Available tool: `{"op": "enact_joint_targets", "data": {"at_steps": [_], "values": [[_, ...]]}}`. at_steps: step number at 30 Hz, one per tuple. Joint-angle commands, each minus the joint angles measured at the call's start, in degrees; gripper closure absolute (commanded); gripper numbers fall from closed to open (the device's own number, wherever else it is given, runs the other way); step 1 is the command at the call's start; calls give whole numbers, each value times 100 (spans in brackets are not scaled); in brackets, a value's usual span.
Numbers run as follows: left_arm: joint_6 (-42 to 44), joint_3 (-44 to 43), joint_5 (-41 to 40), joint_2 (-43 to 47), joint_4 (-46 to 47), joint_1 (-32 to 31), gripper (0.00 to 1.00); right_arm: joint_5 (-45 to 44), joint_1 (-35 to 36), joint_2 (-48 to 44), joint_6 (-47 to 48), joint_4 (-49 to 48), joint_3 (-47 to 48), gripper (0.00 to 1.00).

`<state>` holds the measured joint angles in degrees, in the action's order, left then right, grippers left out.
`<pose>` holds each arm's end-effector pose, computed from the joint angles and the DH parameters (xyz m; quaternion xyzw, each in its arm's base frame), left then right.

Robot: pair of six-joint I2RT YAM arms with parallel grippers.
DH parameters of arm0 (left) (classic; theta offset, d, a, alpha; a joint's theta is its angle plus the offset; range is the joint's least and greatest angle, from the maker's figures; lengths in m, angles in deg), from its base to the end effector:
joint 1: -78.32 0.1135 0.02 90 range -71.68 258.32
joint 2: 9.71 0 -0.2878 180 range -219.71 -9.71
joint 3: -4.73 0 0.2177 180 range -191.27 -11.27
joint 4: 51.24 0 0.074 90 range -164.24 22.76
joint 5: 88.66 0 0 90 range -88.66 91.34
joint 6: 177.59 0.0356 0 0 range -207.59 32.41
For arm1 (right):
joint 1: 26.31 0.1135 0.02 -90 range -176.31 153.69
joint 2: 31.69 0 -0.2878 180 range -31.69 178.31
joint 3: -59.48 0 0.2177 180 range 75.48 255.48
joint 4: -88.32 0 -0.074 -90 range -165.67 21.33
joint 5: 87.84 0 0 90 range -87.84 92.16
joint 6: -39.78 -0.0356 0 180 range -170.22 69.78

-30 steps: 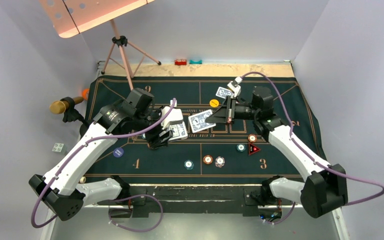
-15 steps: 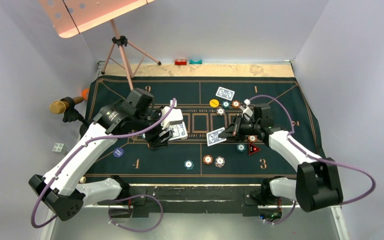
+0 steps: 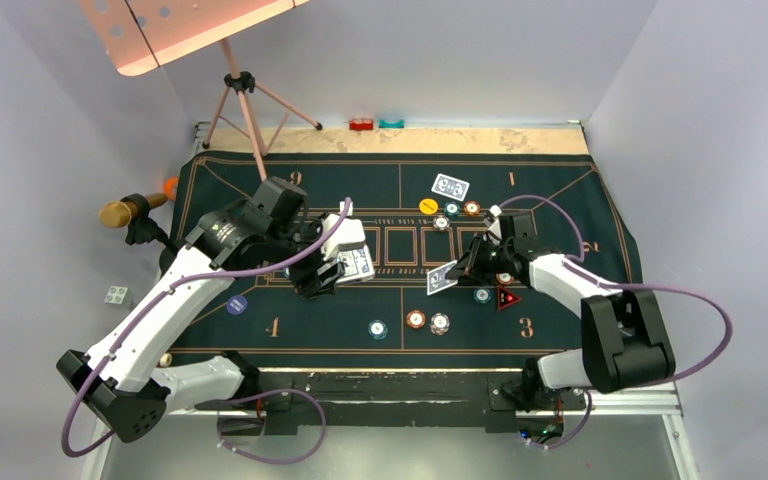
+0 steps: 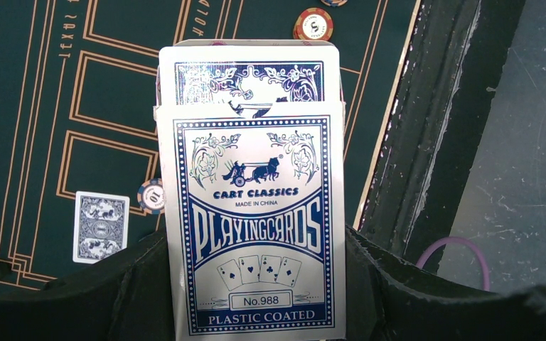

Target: Distribute texas hold em gaming equipment

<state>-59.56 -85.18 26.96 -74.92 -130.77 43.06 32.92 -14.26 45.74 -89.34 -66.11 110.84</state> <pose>0.1203 -0.1039 0.3790 0.5447 0.7562 -0.2295 0.2807 0.2092 0.0633 0.2167 0.1284 0.9058 0.3627 0.1775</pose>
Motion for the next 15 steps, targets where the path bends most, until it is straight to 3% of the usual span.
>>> {"op": "enact_joint_targets", "data": {"at_steps": [1,6,11,15], "values": [[14,-220,223,104,95,15,100,-207,36,235,176,-226,74,93],[31,-218,223,97,88,14,100,-956,88,105,234,349,192,60],[40,-221,214,69,104,18,100,-1673,168,-186,257,996,444,43],[20,-220,234,49,111,12,100,-2220,346,-264,260,1504,808,40]]}}
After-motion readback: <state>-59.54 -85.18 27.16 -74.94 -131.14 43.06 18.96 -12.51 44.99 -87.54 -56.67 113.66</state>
